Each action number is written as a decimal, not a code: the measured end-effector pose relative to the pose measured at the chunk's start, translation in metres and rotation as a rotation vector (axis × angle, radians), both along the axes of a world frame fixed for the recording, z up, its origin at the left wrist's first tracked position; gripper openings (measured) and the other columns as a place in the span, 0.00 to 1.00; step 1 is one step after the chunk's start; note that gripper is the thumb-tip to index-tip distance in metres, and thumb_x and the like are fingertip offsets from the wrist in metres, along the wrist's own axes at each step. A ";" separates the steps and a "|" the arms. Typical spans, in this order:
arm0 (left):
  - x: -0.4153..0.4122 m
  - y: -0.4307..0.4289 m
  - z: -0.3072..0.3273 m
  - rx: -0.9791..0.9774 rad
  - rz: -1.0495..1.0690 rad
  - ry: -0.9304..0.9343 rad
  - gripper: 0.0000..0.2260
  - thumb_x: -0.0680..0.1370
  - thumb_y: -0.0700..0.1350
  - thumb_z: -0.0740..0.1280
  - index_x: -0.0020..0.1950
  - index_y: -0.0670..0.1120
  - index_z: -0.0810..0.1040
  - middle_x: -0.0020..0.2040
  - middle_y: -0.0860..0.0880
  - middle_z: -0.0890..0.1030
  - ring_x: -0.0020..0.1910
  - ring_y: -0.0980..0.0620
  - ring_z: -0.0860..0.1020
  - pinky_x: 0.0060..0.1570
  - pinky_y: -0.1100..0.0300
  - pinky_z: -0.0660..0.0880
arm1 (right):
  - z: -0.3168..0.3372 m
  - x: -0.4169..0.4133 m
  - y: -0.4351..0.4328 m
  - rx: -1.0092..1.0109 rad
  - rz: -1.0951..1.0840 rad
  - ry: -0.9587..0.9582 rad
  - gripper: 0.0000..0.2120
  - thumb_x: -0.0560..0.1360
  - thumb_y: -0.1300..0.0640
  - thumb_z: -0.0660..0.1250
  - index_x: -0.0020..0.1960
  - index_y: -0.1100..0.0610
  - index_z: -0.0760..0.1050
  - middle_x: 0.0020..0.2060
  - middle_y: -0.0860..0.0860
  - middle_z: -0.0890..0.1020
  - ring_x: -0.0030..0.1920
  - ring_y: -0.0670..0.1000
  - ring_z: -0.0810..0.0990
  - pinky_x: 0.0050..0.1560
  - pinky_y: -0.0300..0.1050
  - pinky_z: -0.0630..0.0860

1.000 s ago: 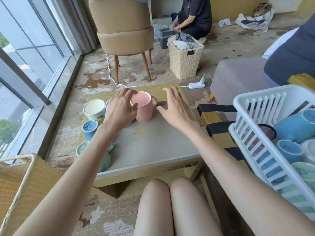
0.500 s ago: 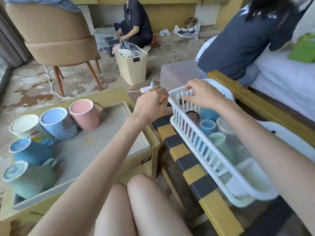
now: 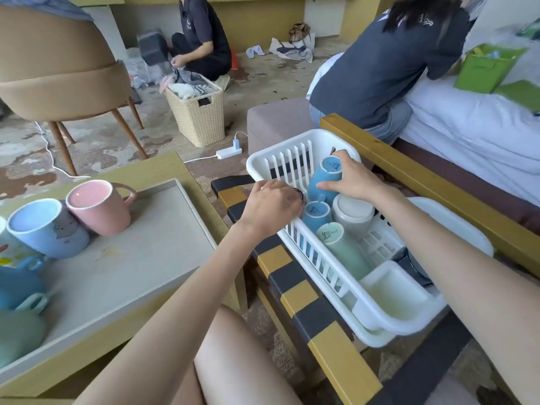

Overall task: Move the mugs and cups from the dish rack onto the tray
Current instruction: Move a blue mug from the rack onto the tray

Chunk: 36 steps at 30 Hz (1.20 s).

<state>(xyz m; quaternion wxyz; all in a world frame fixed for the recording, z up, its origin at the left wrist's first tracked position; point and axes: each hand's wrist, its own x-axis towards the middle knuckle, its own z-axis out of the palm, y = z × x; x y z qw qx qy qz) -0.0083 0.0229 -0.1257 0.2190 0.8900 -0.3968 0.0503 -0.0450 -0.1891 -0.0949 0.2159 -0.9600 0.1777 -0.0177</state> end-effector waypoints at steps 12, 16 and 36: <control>0.006 -0.015 0.015 -0.070 0.066 0.153 0.19 0.78 0.49 0.66 0.68 0.46 0.73 0.65 0.48 0.75 0.63 0.46 0.73 0.61 0.52 0.67 | 0.020 -0.013 0.005 0.029 -0.080 -0.275 0.26 0.72 0.47 0.73 0.64 0.54 0.67 0.57 0.54 0.79 0.55 0.60 0.77 0.53 0.54 0.74; 0.003 -0.028 0.026 -0.234 0.003 0.255 0.30 0.75 0.50 0.72 0.73 0.43 0.65 0.68 0.44 0.71 0.68 0.44 0.68 0.67 0.49 0.67 | 0.046 -0.026 0.017 -0.042 -0.025 -0.397 0.25 0.72 0.45 0.73 0.62 0.53 0.67 0.53 0.53 0.80 0.53 0.60 0.78 0.49 0.53 0.74; -0.023 0.059 0.056 -0.436 0.008 0.269 0.30 0.62 0.62 0.74 0.60 0.56 0.71 0.49 0.60 0.78 0.49 0.54 0.78 0.51 0.50 0.76 | 0.055 -0.069 0.139 0.359 0.075 -0.547 0.25 0.69 0.41 0.73 0.60 0.51 0.70 0.53 0.44 0.80 0.54 0.48 0.78 0.56 0.51 0.75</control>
